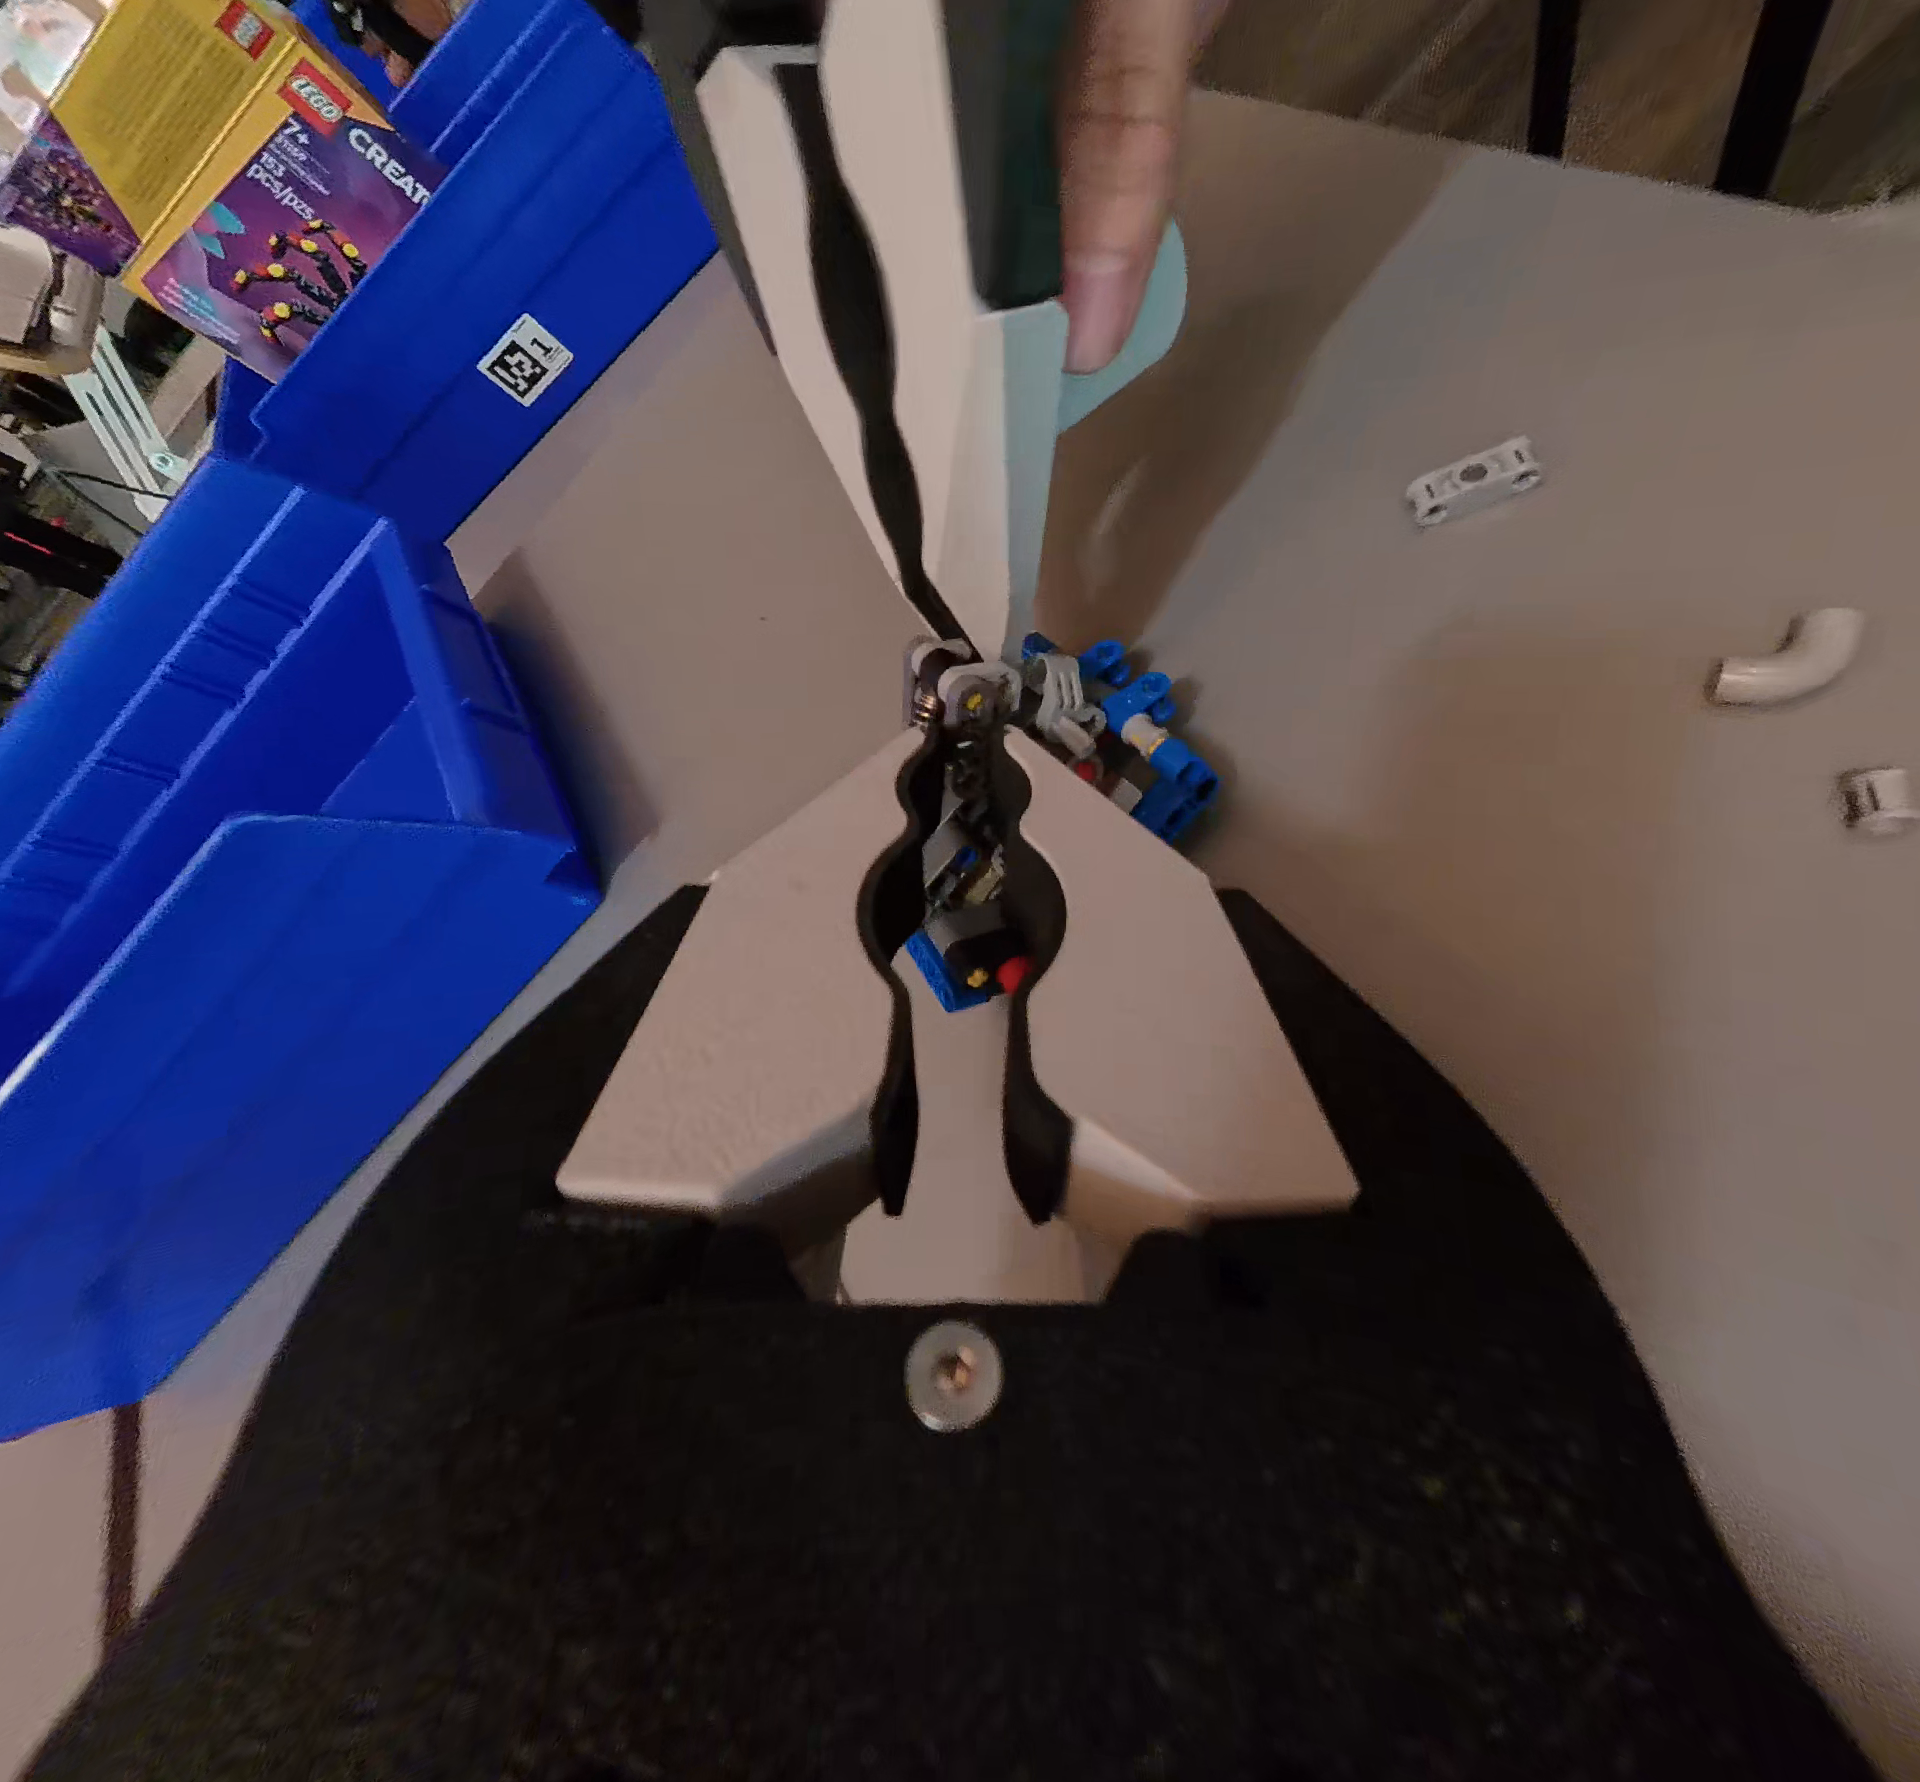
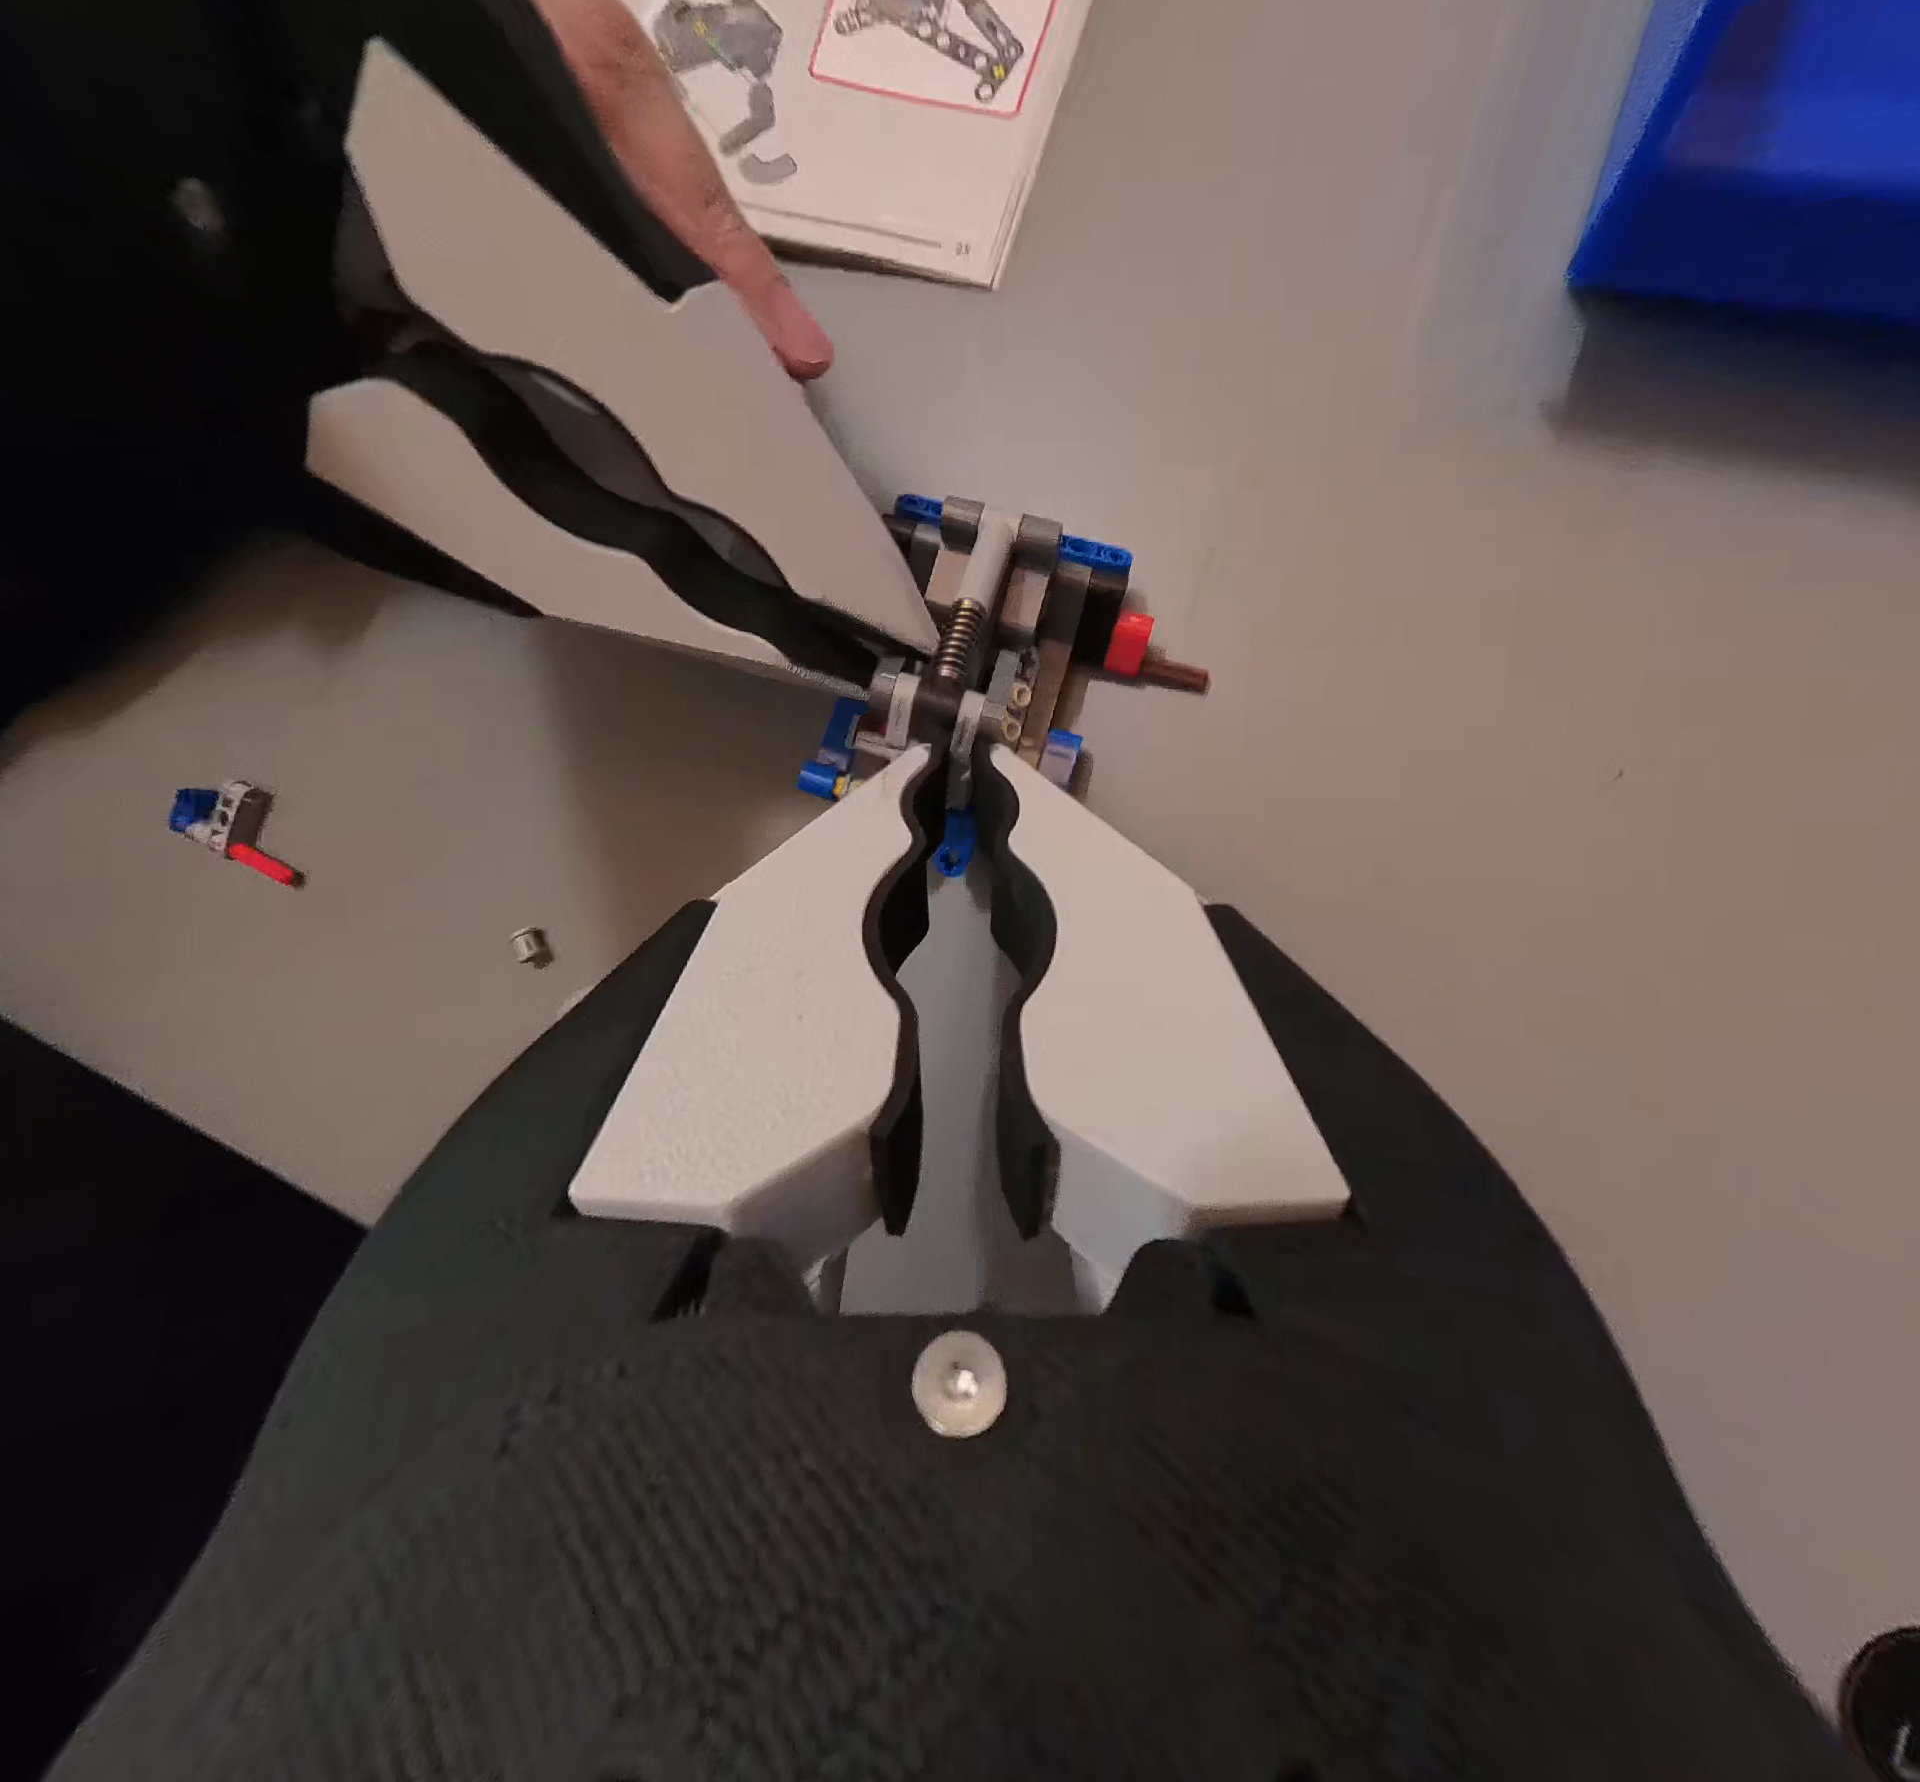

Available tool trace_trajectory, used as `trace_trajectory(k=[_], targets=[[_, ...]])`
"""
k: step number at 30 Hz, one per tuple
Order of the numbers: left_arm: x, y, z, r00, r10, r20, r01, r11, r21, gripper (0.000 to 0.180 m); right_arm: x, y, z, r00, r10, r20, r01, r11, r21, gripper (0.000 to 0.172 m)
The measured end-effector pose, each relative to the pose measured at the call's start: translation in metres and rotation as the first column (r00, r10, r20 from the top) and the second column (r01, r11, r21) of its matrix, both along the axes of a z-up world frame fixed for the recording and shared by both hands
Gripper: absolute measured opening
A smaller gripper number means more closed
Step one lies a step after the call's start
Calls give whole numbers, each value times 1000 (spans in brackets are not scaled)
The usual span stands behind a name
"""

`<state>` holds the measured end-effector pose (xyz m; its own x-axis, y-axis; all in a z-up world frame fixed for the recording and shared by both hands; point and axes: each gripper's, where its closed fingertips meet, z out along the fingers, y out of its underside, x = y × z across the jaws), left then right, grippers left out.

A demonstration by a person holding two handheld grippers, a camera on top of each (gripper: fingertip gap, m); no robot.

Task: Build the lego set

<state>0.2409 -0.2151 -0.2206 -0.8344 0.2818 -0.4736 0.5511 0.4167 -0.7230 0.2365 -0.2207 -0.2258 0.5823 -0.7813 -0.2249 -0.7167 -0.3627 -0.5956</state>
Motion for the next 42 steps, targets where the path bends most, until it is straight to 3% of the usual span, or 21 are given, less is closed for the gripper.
trace_trajectory(k=[5, 10, 16, 20, 22, 27, 30, 35, 42], targets=[[2, 2, 4, 995, -6, -102, 2, 999, -43, 4, -5, -4, -1, 966, 104, 236, -82, 992, -100, 16], [2, 2, 6, 985, -19, -171, 7, 998, -68, 4, -8, -8, 3, 907, 63, 416, -34, 996, -77, 13], [1, 2, 4, 977, -23, -212, 8, 998, -70, 4, -1, -7, 10, 802, 112, 587, 0, 982, -188, 12], [1, 2, 5, 970, -18, -241, 0, 997, -74, 4, 4, -4, 11, 751, 157, 642, 26, 963, -267, 11], [2, 2, 6, 962, -15, -272, -7, 997, -82, 4, 4, -3, 6, 760, 172, 627, 27, 955, -294, 10], [2, 2, 9, 952, -18, -306, -14, 995, -100, 4, 4, 2, 7, 785, 105, 610, 9, 984, -181, 5], [4, 2, 9, 934, -4, -358, -32, 995, -97, 4, 4, 1, 10, 794, 81, 603, 16, 988, -153, 11], [4, 1, 12, 885, 11, -466, -61, 994, -94, 4, 8, 1, 20, 698, 137, 703, 77, 961, -264, 16], [7, 1, 18, 813, 17, -581, -94, 990, -102, 4, 15, -2, 30, 507, 346, 790, 217, 835, -505, 26]])
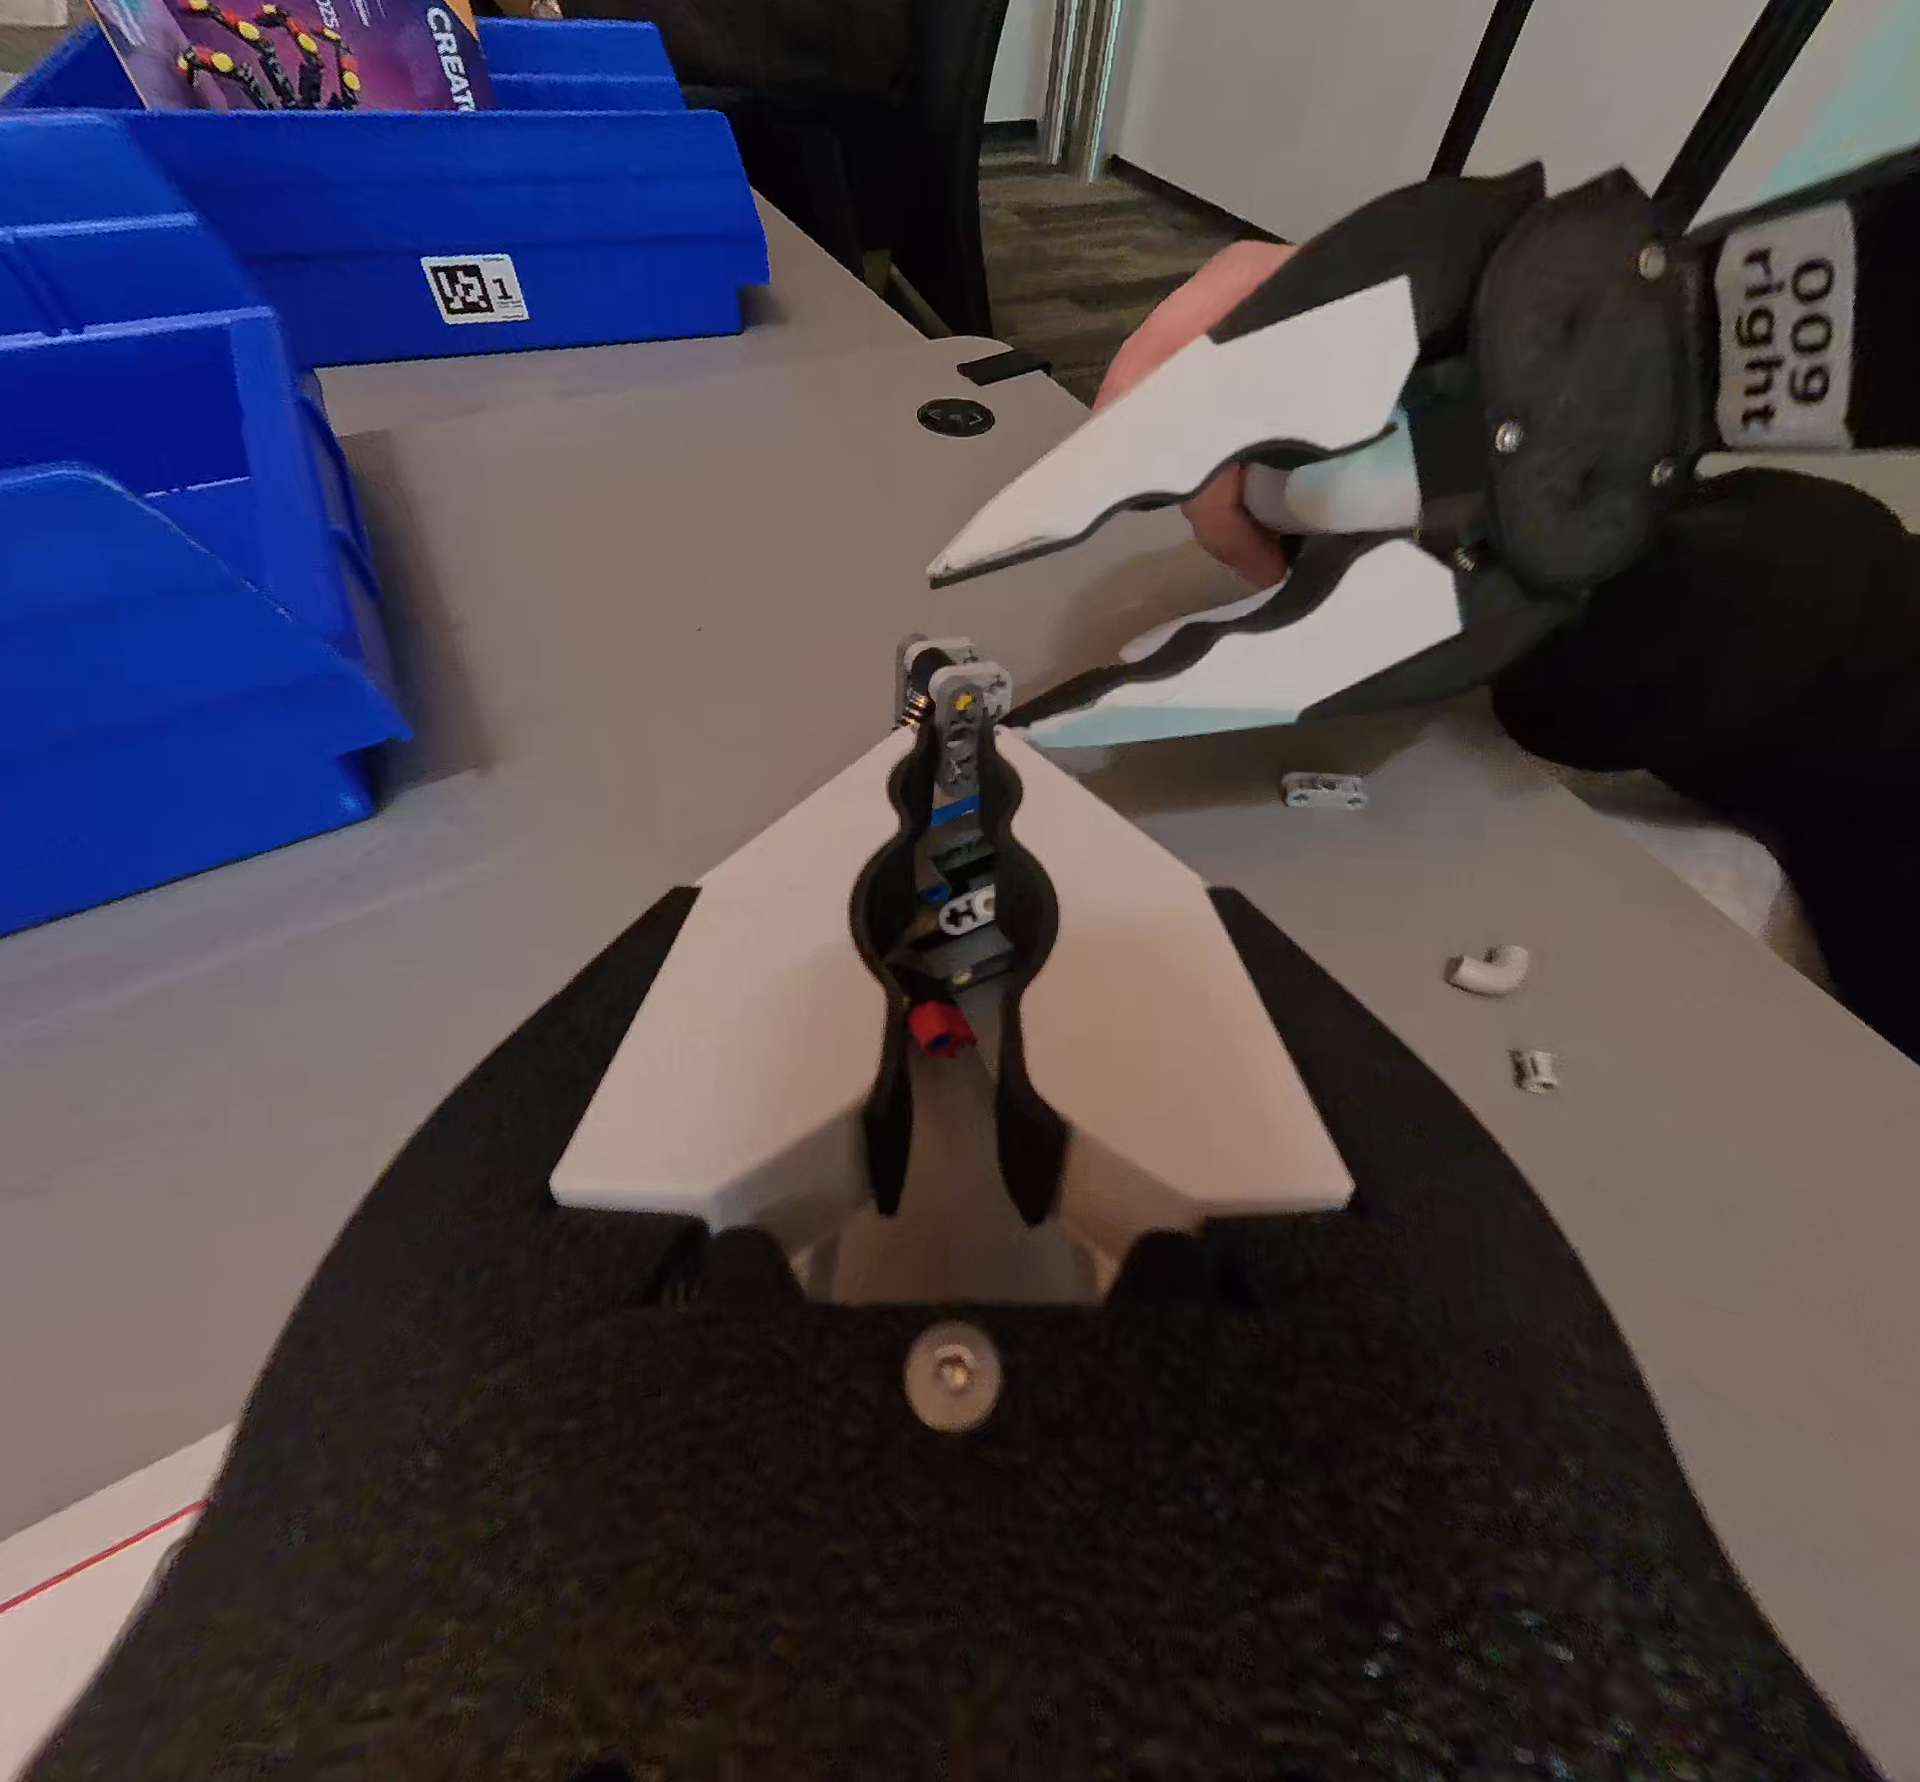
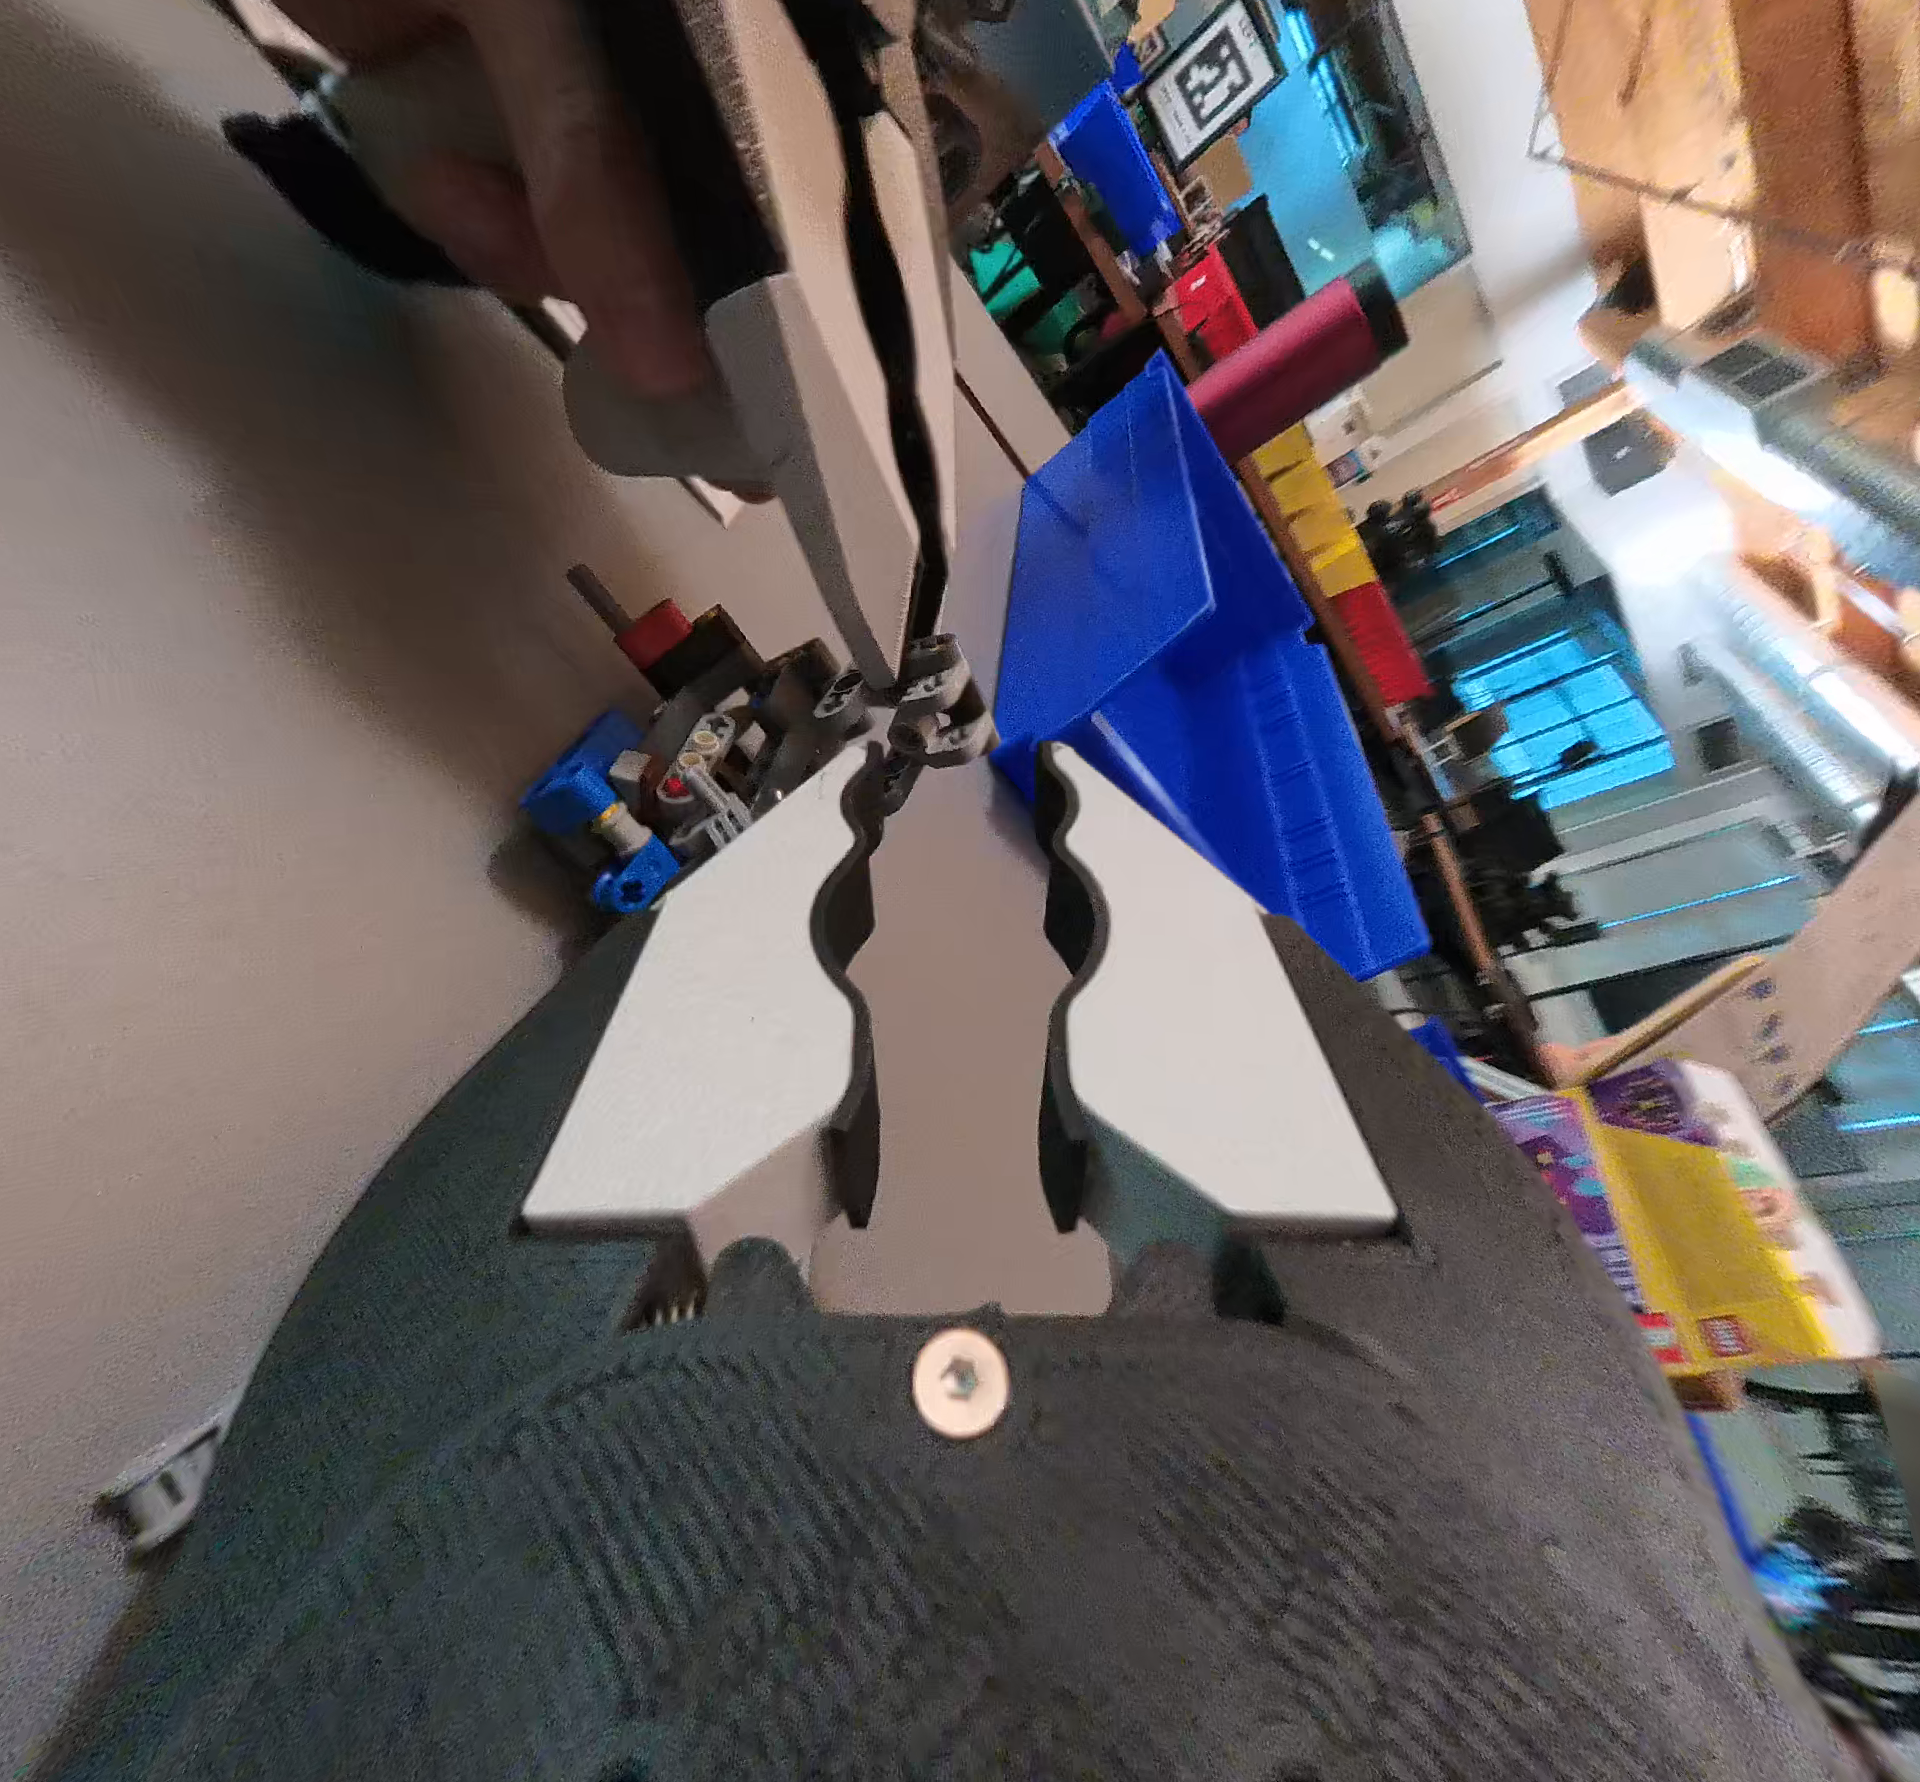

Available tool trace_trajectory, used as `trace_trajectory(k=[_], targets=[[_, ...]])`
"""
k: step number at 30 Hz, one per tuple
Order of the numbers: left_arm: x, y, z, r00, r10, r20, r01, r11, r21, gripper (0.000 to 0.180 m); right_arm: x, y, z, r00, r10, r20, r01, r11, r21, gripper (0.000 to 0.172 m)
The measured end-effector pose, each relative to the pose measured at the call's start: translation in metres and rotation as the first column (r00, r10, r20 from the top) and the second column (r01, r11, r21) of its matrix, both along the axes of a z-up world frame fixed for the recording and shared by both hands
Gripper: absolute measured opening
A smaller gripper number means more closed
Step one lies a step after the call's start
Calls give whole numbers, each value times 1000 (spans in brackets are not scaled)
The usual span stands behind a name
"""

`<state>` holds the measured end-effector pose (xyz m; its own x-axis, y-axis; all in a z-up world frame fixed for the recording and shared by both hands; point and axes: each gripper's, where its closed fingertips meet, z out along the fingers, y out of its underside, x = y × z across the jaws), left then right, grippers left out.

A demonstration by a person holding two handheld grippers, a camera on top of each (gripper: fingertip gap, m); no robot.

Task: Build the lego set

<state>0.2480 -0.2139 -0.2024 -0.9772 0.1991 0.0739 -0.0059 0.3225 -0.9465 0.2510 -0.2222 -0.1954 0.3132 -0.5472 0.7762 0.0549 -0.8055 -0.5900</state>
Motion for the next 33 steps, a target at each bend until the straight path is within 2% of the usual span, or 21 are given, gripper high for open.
trace_trajectory(k=[6, 8, 12, 28, 33], targets=[[-2, 0, -2, 1000, -8, 14, 8, 1000, 13, 4, 5, 3, -5, 999, -1, 38, 6, 992, -122, 23], [-2, 0, -2, 1000, -10, 25, 10, 1000, 13, 4, 5, 3, -7, 1000, 0, 29, 4, 989, -147, 18], [-4, 2, -2, 996, -31, 81, 30, 999, 11, 4, 3, 4, -7, 1000, 13, 0, -13, 982, -186, 18], [-10, 2, -9, 943, -82, 322, 67, 996, 57, 4, -8, 5, -15, 972, 102, -213, -143, 973, -183, 17], [-9, 2, -10, 932, -83, 354, 63, 996, 67, 4, -9, 3, -15, 972, 105, -212, -145, 972, -185, 14]])
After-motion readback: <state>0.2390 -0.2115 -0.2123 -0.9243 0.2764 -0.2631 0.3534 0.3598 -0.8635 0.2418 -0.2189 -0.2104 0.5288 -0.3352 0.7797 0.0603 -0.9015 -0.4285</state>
